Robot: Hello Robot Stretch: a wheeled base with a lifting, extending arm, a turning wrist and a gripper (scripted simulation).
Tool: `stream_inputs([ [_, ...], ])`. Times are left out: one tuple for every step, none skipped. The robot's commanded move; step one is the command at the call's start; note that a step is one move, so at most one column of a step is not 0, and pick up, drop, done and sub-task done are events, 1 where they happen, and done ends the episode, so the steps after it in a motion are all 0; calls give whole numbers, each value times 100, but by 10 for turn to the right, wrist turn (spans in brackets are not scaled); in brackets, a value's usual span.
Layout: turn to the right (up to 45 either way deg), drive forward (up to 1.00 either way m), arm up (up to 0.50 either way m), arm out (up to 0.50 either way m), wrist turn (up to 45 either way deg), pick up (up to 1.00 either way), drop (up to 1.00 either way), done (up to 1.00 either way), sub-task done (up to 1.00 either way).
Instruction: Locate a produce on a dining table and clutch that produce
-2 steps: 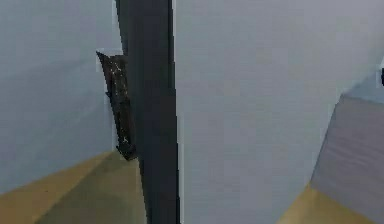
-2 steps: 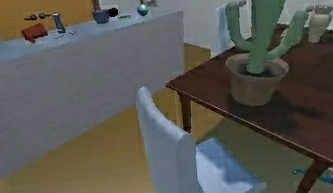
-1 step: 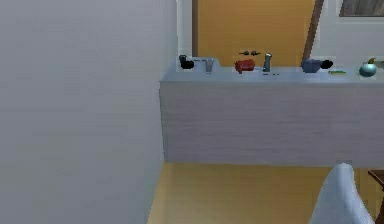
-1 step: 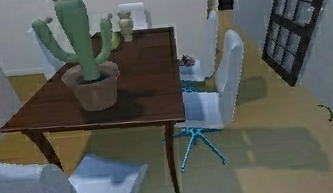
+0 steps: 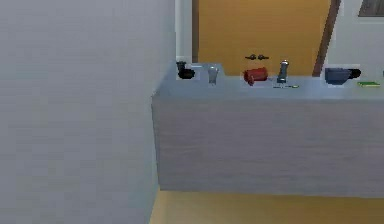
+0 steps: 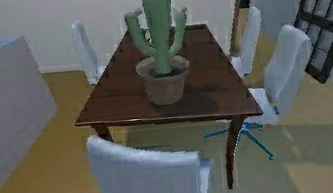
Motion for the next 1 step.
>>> stream_inputs([
  [390,0,0,0,0,0,0,0,0],
])
